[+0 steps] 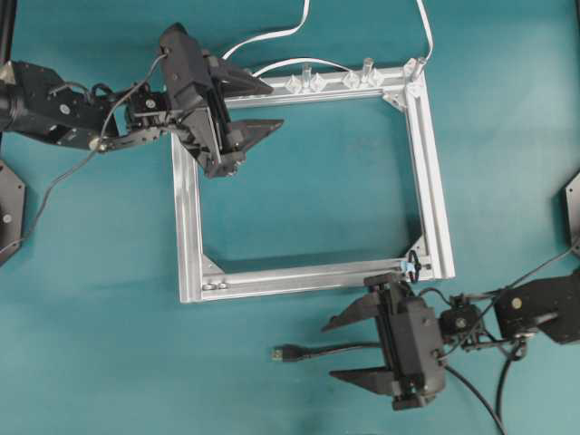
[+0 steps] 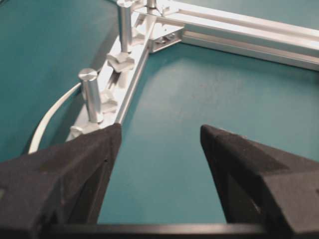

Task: Insert the wire through the string loop located on the right side.
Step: 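Move the right gripper down over the black USB cable plug end, then close the right gripper on the USB cable just behind the plug, then lift the cable and carry it right toward the zip-tie loop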

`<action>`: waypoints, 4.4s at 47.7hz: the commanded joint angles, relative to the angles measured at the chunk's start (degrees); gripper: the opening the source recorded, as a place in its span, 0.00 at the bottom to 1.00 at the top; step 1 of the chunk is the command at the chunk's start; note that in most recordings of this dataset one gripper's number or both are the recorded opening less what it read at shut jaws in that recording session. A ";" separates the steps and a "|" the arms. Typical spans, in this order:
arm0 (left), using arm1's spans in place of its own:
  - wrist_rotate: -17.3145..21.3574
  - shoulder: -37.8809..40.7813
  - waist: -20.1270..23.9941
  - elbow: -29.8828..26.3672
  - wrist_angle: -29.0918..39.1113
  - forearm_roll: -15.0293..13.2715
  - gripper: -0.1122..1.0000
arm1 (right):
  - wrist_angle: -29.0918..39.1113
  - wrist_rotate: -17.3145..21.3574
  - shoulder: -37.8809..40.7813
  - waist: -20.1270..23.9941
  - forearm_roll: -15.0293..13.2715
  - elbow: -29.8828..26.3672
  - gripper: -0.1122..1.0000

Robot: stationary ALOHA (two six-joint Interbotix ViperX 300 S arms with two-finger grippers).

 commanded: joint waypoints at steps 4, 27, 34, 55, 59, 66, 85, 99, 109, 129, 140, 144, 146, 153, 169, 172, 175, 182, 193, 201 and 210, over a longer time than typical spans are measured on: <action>-0.18 -1.58 -0.79 -0.53 -0.18 0.09 0.77 | -0.44 -0.09 1.14 0.26 0.00 -0.97 0.82; -0.18 -1.58 -0.88 -0.44 1.05 0.18 0.76 | -0.26 -0.09 5.01 0.26 0.18 -1.23 0.82; -0.18 -1.58 -0.88 -0.44 1.41 0.09 0.76 | -0.18 0.00 5.80 0.26 0.18 -1.32 0.82; -0.18 -1.58 -0.79 -0.62 1.41 0.09 0.76 | 1.85 0.00 6.24 0.09 0.18 -1.32 0.67; -0.18 -1.58 -0.79 -0.62 1.41 0.09 0.76 | 3.78 -0.09 6.33 -0.53 0.18 -1.32 0.44; -0.18 -1.58 -0.88 -0.70 1.49 0.09 0.76 | 6.33 -0.09 6.68 -1.76 0.26 -1.14 0.16; -0.18 -1.58 -1.05 -0.44 1.41 0.09 0.76 | 7.56 -0.09 6.68 -1.85 0.35 -1.41 0.16; -0.18 -1.58 -1.05 -0.44 1.41 0.18 0.76 | 9.49 -0.18 4.75 -1.93 0.35 -1.32 0.16; -0.18 -1.58 -1.05 -0.44 1.41 0.09 0.75 | 13.45 -1.32 0.09 -1.93 0.18 -0.79 0.16; -0.18 -3.16 -1.05 0.09 1.76 0.09 0.75 | 20.83 -5.54 -11.95 -2.02 -0.35 2.72 0.16; -0.18 -4.75 -1.14 1.32 2.29 0.09 0.75 | 21.01 -5.54 -15.21 -1.93 -0.44 5.19 0.16; -0.18 -4.83 -1.14 1.32 2.29 0.18 0.75 | 21.01 -5.62 -15.12 -1.93 -0.44 5.19 0.16; -0.18 -4.83 -1.14 1.32 2.29 0.09 0.75 | 21.09 -5.62 -15.21 -1.93 -0.53 5.19 0.16; -0.18 -4.92 -1.14 1.32 2.29 0.09 0.75 | 21.97 -5.62 -15.56 -1.76 -0.97 5.19 0.16; -0.09 -4.83 -1.14 1.32 2.29 0.09 0.75 | 30.59 -5.62 -20.57 0.88 -1.85 5.45 0.16; -0.09 -4.83 -1.14 1.32 2.29 0.09 0.75 | 31.46 -5.62 -21.62 1.93 -1.85 5.71 0.16; -0.09 -4.92 -1.14 1.32 2.29 0.18 0.75 | 31.82 -5.62 -22.68 3.25 -1.85 6.24 0.16; -0.09 -4.83 -1.14 1.23 2.29 0.18 0.75 | 32.17 -5.54 -24.61 5.19 -1.85 7.65 0.16; -0.18 -4.83 -1.14 0.97 2.29 0.09 0.75 | 32.17 -5.54 -26.89 6.94 -1.85 10.90 0.16; -0.18 -4.83 -1.14 0.79 2.29 0.18 0.75 | 32.17 -5.54 -28.48 7.12 -1.85 12.57 0.16; -0.18 -4.83 -1.14 0.70 2.29 0.09 0.75 | 32.17 -5.54 -29.62 7.12 -1.85 14.68 0.16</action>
